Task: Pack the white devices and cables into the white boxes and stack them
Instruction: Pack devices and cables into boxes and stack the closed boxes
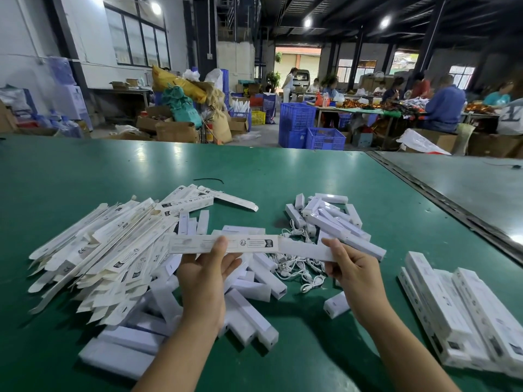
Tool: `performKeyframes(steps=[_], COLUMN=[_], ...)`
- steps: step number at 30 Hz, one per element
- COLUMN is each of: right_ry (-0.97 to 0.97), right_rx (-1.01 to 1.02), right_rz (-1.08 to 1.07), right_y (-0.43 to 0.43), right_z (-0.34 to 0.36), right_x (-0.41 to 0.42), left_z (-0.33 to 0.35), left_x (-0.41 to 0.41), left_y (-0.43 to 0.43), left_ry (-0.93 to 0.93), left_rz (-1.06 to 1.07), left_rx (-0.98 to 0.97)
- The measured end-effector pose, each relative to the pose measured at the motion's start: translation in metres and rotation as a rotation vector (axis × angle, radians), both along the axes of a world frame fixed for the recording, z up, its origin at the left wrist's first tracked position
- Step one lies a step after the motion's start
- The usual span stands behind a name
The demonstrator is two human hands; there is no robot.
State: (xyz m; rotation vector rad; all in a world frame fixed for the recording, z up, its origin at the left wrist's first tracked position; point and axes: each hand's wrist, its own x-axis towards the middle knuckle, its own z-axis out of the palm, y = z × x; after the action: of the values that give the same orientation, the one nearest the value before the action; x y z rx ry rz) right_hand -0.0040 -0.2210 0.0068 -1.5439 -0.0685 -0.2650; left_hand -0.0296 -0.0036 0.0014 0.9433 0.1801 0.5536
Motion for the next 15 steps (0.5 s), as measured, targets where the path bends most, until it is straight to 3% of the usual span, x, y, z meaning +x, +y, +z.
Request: performKeyframes(steps=[3, 9, 15], right_ry=[0.012, 0.107, 0.147], right_rx=[-0.005, 0.248, 0.181], right_rz=[0.013, 0.009, 0.123], right_y=[0.003, 0.010, 0.022], right_z=[0.000, 0.000, -0.004], right_x=[-0.002, -0.001, -0.009], left_z=[-0.004, -0.008, -0.012], left_x=[0.000, 0.000, 0.001], left_y=[-0.004, -0.007, -0.011], left_ry=[-0.007, -0.033, -0.026], left_rz=[-0.010, -0.033, -0.024], left_rx=[0.070, 0.096, 0.125])
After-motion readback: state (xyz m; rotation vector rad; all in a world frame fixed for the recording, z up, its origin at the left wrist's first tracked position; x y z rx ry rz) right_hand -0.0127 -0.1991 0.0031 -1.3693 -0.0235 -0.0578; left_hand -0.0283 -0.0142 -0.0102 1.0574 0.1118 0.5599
